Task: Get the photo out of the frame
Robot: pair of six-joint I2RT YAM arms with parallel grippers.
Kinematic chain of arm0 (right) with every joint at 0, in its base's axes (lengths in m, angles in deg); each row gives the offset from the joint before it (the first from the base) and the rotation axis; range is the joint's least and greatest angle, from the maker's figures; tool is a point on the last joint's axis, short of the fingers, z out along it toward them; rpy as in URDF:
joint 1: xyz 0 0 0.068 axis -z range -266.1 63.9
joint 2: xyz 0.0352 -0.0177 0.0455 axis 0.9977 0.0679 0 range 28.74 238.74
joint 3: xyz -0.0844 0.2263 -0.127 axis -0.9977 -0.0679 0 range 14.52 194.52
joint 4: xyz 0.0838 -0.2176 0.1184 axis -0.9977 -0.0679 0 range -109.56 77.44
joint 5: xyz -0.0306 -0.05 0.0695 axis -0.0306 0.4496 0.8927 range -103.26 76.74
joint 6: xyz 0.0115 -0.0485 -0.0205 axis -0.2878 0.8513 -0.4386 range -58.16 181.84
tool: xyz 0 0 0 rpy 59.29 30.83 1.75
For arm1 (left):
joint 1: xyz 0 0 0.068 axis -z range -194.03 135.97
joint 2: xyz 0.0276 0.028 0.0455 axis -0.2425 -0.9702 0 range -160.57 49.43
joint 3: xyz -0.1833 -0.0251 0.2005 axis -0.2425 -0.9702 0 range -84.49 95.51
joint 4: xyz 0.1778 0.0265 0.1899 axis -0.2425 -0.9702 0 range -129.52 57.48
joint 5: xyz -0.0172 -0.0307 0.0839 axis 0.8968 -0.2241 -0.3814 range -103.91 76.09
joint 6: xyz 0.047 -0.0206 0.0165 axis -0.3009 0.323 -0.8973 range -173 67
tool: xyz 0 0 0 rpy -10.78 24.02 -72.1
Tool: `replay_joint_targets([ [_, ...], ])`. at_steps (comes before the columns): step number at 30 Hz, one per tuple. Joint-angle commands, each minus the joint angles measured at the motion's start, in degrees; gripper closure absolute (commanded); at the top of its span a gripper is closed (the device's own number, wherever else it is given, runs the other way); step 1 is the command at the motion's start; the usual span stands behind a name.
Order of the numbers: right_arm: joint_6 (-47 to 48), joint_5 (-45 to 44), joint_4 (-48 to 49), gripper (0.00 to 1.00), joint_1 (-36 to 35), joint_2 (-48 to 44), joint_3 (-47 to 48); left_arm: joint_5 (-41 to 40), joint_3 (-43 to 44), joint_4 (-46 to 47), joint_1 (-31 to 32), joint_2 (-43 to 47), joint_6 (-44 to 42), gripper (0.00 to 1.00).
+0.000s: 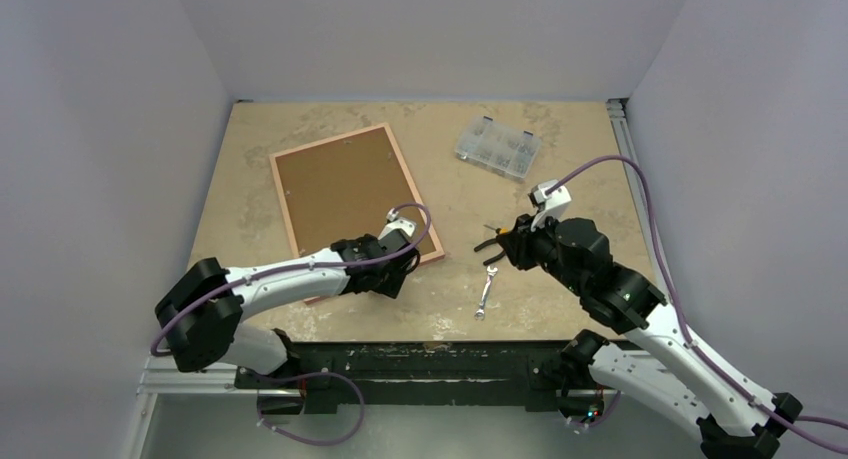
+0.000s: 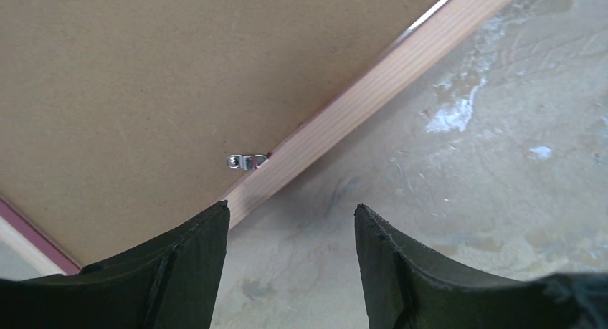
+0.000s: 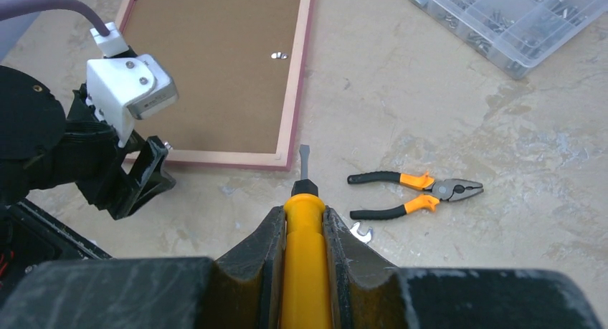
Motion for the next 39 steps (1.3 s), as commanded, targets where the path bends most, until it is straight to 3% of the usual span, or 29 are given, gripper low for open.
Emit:
replay_joint_targets([
  [1,-0.4,0.1,1.3,1.0,0.1,-1.2,0.0,-6.9,2.4,-0.7,0.3,-1.3,-0.2,0.37],
  [9,-0.4,0.8,2.2,1.0,0.1,0.1,-0.1,-8.6,6.5,-4.1,0.2,-8.0,1.5,0.39],
  [15,-0.3,1.1,2.0,1.0,0.1,0.0,-0.2,-4.3,5.9,-2.0,-0.1,-10.7,4.9,0.42],
  [24,-0.3,1.7,2.3,1.0,0.1,0.3,-0.3,-0.3,4.7,-0.4,0.0,-12.9,7.4,0.89],
  [27,-0.2,1.9,2.5,1.0,0.1,0.4,-0.4,1.5,5.4,-0.5,0.0,-13.1,9.6,1.0],
  [33,-0.2,1.9,2.6,1.0,0.2,0.6,-0.5,4.2,9.8,-0.4,0.0,-15.1,19.3,1.0],
  [39,-0.1,2.2,2.6,1.0,0.2,1.1,-0.5,6.9,22.4,0.8,-0.1,-22.4,17.6,1.0],
])
